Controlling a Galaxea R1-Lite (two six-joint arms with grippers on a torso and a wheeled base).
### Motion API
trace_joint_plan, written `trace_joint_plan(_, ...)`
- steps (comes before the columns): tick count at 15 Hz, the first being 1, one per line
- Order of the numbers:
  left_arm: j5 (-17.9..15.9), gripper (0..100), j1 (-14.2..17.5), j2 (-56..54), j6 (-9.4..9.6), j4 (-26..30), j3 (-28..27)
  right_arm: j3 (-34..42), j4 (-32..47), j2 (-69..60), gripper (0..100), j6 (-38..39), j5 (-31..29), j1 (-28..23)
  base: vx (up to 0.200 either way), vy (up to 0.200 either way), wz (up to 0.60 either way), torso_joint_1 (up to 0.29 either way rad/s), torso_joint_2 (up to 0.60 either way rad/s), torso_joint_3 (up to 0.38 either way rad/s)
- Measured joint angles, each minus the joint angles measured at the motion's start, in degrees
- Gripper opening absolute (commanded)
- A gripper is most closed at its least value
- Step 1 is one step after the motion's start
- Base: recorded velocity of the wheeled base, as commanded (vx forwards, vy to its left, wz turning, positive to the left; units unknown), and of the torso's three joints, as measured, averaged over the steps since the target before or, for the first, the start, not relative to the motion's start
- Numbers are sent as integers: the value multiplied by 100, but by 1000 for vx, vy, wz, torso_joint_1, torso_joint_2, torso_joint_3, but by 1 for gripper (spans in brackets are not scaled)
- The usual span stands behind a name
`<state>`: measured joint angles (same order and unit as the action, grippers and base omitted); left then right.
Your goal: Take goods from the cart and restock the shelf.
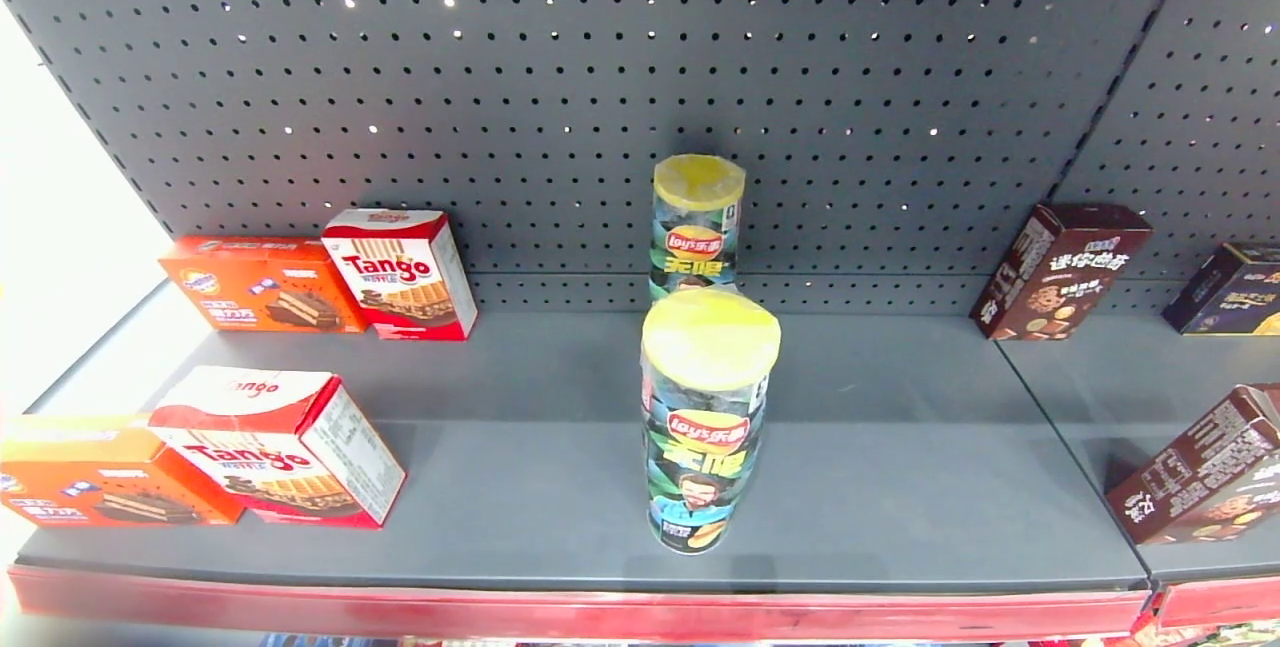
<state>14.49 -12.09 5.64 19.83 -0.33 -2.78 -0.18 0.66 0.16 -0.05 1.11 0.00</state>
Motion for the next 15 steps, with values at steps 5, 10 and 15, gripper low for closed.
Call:
trace_joint_plan(5,-194,100,80,-16,-1103,4,130,5,-12,-9,100,5,-10,0,0,0,0,0,0,0)
trace_joint_plan(10,-656,100,-861,204,-1827,77,149,9,-12,-9,100,5,-7,0,0,0,0,0,0,0)
trace_joint_plan(15,-878,100,-384,929,-1941,112,141,9,-15,-9,100,5,-7,0,0,0,0,0,0,0)
